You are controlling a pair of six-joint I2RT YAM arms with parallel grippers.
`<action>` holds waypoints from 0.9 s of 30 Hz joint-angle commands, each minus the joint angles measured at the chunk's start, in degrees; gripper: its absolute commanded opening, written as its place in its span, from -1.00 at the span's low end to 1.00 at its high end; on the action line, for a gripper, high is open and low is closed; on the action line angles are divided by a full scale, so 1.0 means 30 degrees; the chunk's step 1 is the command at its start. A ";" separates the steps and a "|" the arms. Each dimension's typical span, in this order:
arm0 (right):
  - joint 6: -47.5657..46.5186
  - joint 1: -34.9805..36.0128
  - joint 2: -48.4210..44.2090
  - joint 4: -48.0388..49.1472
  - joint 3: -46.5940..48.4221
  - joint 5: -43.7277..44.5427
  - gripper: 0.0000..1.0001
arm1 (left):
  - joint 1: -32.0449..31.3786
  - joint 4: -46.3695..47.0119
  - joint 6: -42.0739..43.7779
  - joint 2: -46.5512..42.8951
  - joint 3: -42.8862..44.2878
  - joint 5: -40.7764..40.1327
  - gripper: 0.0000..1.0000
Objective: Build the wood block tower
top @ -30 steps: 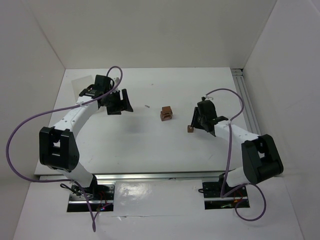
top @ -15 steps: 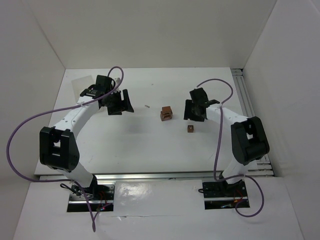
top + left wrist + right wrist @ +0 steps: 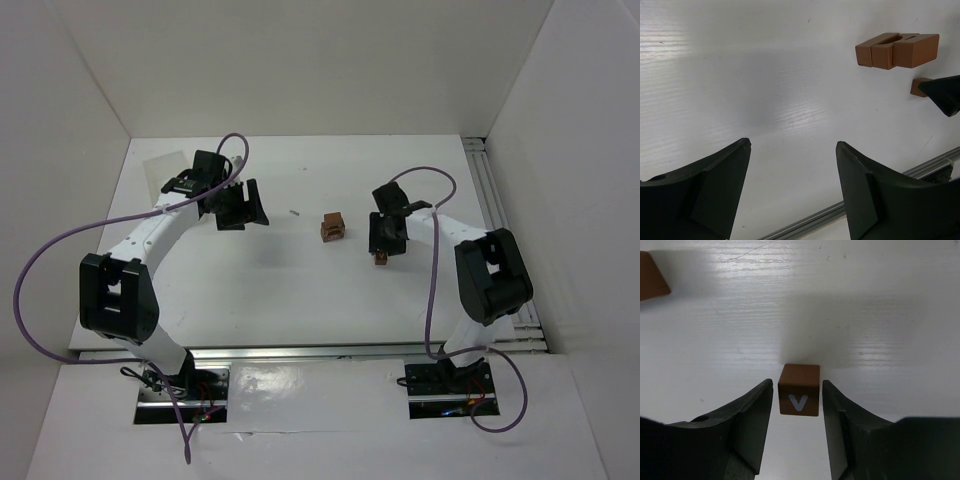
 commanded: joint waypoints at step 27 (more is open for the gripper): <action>-0.0340 0.2088 0.1595 -0.5414 1.2485 0.1127 -0.27 | -0.0095 -0.0152 -0.0291 -0.0567 0.0604 -0.0756 0.63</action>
